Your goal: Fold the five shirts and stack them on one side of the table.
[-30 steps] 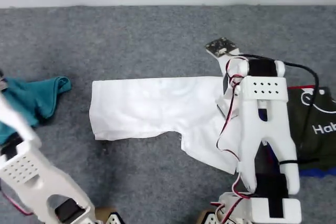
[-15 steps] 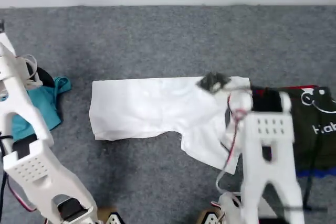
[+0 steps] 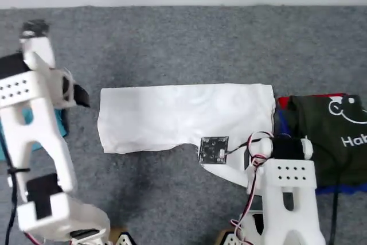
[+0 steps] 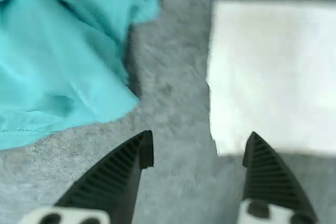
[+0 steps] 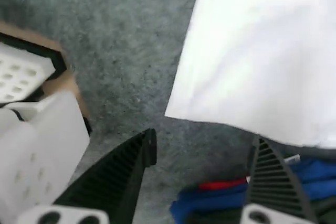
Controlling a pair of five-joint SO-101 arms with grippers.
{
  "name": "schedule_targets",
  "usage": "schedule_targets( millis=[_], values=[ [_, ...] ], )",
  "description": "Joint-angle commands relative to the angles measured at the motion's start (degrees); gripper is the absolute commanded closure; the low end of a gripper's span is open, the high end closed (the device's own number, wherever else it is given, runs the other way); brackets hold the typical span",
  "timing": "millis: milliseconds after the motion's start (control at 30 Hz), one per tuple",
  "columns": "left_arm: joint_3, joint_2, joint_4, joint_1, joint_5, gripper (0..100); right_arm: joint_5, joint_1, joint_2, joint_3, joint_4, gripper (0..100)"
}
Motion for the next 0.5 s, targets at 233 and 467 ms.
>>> schedule_targets(
  millis=[233,467],
  values=[
    [16.22,-10.9,1.14,6.42,-9.58,73,1.49,0.92,-1.36,13.1,-8.31,76.6],
    [17.1,-11.69,1.14,6.15,-9.49,73,1.67,1.54,-1.1,14.77,-10.59,93.3]
  ],
)
